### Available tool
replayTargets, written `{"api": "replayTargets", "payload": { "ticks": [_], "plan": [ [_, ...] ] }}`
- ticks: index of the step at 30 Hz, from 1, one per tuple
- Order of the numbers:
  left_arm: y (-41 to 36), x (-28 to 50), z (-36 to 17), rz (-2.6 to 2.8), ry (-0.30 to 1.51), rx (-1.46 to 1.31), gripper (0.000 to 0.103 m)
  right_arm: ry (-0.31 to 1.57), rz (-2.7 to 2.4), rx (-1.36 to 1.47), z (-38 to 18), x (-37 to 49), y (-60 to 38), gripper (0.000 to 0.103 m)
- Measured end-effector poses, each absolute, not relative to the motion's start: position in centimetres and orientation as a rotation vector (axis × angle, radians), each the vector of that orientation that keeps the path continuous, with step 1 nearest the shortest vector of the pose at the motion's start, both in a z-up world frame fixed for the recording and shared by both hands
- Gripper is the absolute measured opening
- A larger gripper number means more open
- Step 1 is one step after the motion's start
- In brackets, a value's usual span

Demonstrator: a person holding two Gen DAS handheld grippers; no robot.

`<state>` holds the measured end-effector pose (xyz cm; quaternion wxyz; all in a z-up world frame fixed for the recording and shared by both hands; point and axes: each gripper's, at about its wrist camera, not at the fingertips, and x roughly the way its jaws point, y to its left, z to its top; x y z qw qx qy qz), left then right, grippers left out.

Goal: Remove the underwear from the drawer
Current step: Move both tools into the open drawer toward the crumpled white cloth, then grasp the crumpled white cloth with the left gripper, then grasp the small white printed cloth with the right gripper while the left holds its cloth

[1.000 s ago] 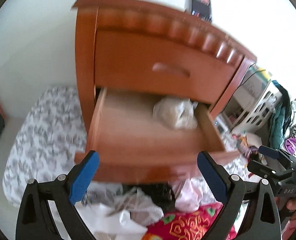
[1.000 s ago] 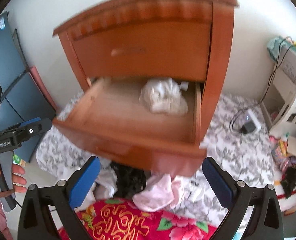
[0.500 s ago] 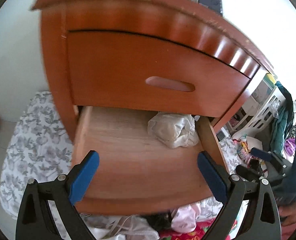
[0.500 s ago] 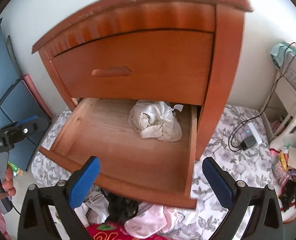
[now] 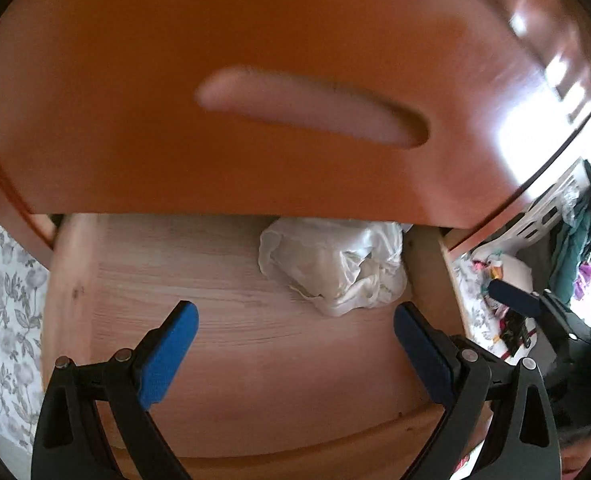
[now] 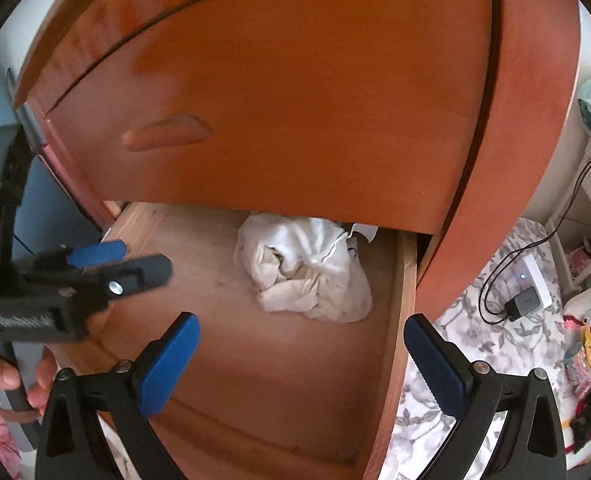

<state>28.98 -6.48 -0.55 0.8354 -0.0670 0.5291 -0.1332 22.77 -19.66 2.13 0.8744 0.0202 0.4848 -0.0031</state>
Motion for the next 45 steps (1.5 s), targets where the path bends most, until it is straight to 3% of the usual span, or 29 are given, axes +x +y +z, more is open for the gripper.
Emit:
{"api": "replayTargets", "payload": {
  "ticks": [8,10,17,21,23,25,45],
  "plan": [
    [-8.8,31.0,-2.9,-0.274,1.200,-0.132,0.095,1.050,-0.015,0.034,0.6,22.6,-20.8,0.103],
    [-9.1,31.5,-3.3,-0.270,1.207,-0.139,0.081,1.045,-0.022,0.043,0.7,22.3,-21.4,0.103],
    [-10.2,32.9,-4.5,-0.285,1.234,-0.179,0.069,1.007,-0.025,0.033,1.3,21.9,-22.6,0.103],
    [-10.6,33.5,-5.8,-0.277,1.283,-0.211,0.036,1.004,-0.025,0.049,1.2,21.7,-23.1,0.103],
    [-10.3,33.4,-6.0,-0.298,1.281,-0.260,0.029,1.005,-0.024,0.051,1.1,21.6,-23.3,0.103],
    [-10.2,33.3,-5.9,-0.304,1.277,-0.262,0.006,1.012,-0.027,0.049,1.0,21.4,-23.4,0.103],
    [1.3,24.6,1.2,-0.404,1.010,-0.412,0.001,1.015,-0.047,0.047,1.9,20.5,-23.3,0.103]
  ]
}}
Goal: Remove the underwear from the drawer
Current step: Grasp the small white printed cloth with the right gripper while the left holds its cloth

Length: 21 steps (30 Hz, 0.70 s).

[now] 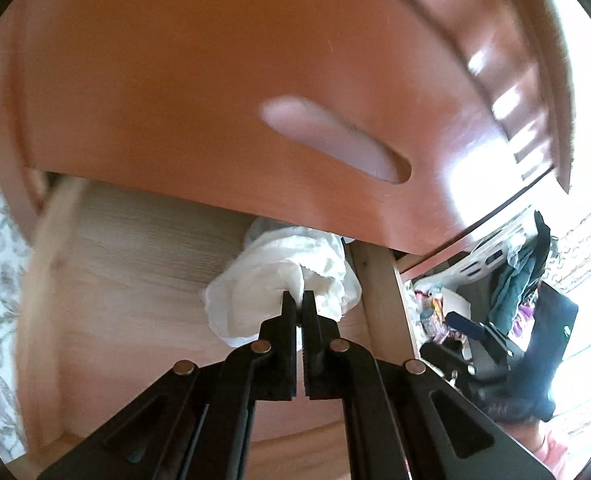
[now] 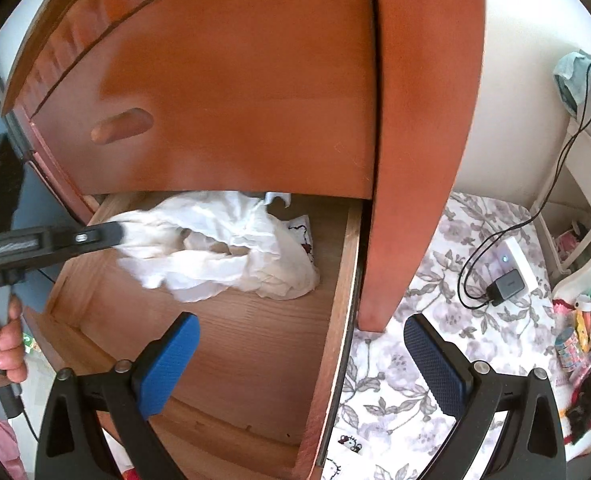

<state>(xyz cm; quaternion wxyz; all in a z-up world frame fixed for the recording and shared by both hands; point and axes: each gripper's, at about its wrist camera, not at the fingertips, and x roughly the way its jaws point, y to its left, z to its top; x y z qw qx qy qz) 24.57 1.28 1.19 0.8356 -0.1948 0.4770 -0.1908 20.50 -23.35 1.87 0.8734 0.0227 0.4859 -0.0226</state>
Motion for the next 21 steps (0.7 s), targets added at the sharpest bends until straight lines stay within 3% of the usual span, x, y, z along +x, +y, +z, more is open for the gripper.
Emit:
{"api": "replayTargets", "payload": {
  "ticks": [10,16,18,21],
  "plan": [
    [11.7,21.8,5.0,-0.230,0.839,-0.450,0.001,1.004,0.034,-0.067,2.9,22.4,-19.5,0.103],
    [11.5,21.5,4.1,-0.213,0.811,-0.442,0.001,1.054,0.064,-0.172,1.6,25.3,-17.3,0.103],
    [11.0,21.3,3.3,-0.231,0.829,-0.444,0.001,1.070,0.050,-0.216,1.0,26.2,-16.8,0.100],
    [10.1,21.2,2.4,-0.268,0.858,-0.438,0.001,1.097,0.046,-0.282,-0.2,27.5,-15.7,0.088]
  ]
}}
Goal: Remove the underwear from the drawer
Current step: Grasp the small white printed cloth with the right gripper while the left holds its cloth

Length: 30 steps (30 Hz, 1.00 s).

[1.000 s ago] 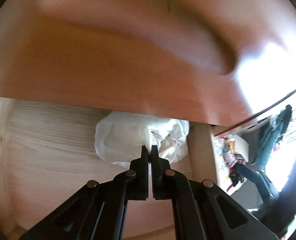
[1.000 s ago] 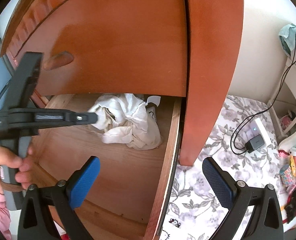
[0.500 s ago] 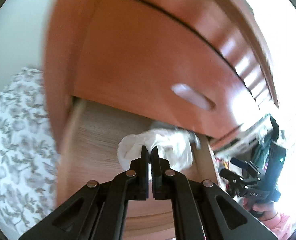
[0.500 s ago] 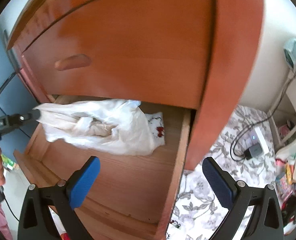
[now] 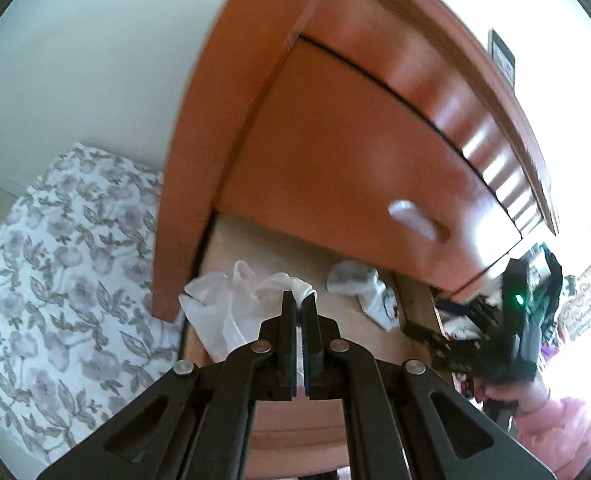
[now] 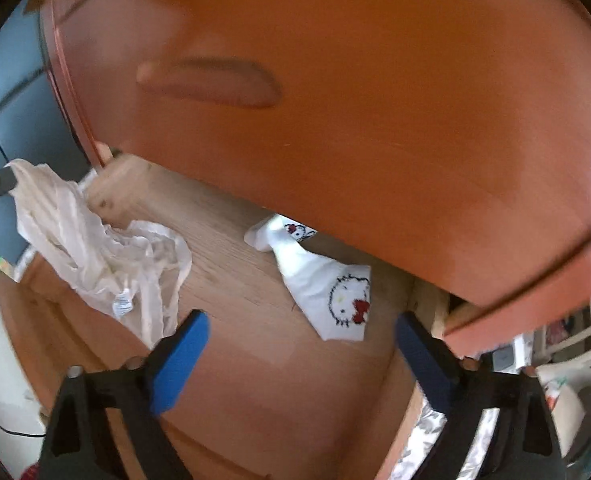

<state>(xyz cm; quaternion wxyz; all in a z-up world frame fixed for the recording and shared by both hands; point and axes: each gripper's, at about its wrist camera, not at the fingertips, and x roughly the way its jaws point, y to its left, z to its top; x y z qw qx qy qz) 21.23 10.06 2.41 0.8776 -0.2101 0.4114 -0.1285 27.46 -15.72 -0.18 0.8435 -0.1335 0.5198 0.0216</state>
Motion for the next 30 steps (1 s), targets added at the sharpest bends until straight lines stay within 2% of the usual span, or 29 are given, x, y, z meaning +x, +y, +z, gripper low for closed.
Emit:
{"api": "replayTargets", "payload": {
  "ticks": [1,4,8,13,19,22,27,30],
  "plan": [
    [9.7,21.2,2.0,-0.281,0.867,-0.439,0.001,1.104,0.045,-0.303,-0.6,27.8,-15.3,0.083],
    [9.1,21.3,1.2,-0.300,0.879,-0.445,0.001,1.104,0.039,-0.379,-1.2,28.6,-14.2,0.079],
    [8.3,21.7,0.3,-0.326,0.896,-0.455,0.001,1.115,0.055,-0.480,-2.3,29.5,-12.8,0.067],
    [7.7,22.2,-0.8,-0.350,0.920,-0.457,0.001,1.131,0.073,-0.594,-3.8,30.5,-11.1,0.061],
    [7.2,22.4,-1.6,-0.375,0.940,-0.465,0.001,1.153,0.018,-0.701,-5.1,32.2,-10.2,0.049],
    [6.9,22.5,-2.1,-0.384,0.947,-0.469,0.001,1.166,0.003,-0.730,-5.7,33.0,-9.8,0.040],
    [6.6,22.8,-2.7,-0.391,0.961,-0.472,0.001,1.177,-0.019,-0.783,-6.6,33.5,-9.2,0.034],
    [6.6,23.0,-2.9,-0.392,0.964,-0.472,0.001,1.173,-0.038,-0.803,-6.9,33.9,-8.8,0.019]
  ]
}}
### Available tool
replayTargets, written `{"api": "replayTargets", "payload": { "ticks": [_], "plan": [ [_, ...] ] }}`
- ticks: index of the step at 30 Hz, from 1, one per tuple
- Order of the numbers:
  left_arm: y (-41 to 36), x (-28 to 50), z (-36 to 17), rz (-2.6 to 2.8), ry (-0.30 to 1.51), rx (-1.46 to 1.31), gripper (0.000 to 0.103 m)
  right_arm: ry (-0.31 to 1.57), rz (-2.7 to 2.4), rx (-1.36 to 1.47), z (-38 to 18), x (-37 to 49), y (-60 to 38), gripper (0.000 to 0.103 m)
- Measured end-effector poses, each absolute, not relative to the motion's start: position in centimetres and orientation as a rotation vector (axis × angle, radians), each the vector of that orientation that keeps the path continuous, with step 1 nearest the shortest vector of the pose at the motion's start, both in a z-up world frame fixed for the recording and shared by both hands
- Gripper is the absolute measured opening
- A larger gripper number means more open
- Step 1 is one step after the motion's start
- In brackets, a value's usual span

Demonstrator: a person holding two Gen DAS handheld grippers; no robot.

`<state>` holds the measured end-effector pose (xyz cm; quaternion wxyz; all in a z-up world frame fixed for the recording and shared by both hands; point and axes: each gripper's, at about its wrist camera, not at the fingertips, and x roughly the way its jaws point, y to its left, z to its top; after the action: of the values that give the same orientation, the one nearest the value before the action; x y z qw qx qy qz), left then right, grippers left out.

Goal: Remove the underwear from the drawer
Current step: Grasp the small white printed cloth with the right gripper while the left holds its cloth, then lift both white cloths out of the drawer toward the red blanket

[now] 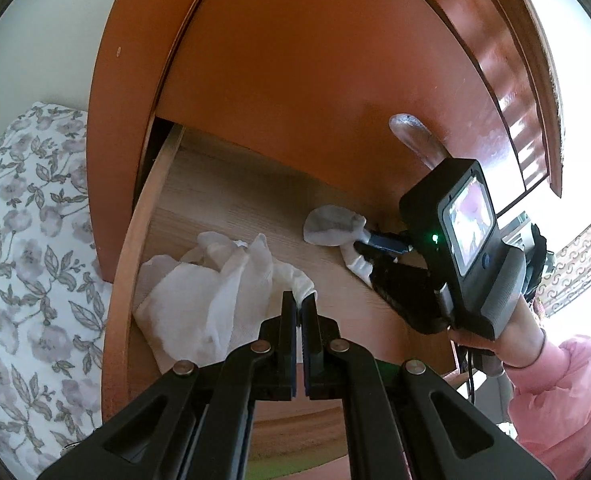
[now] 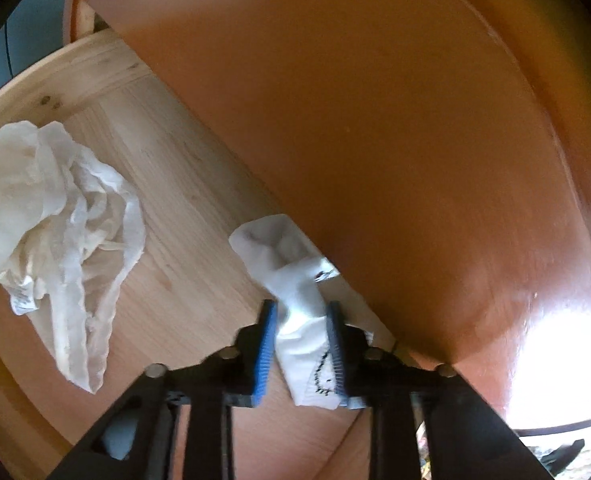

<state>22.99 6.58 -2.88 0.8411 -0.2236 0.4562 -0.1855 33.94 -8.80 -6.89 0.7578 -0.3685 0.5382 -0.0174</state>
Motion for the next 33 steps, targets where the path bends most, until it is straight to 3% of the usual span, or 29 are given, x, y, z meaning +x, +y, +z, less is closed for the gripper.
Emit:
{"api": "replayTargets", "payload": {
  "ticks": [3,21,33],
  "plan": [
    [6.8,23.2,-2.9,-0.385,0.964,-0.477,0.001,1.170,-0.044,-0.778,-6.6,34.6,-9.0,0.008],
    [7.2,22.9,-2.9,-0.356,0.971,-0.494,0.001,1.099,0.098,-0.512,0.4,29.7,-11.5,0.007],
    [8.0,22.2,1.4,-0.299,0.927,-0.463,0.001,0.988,0.084,-0.473,5.2,24.0,-11.6,0.007]
  ]
}}
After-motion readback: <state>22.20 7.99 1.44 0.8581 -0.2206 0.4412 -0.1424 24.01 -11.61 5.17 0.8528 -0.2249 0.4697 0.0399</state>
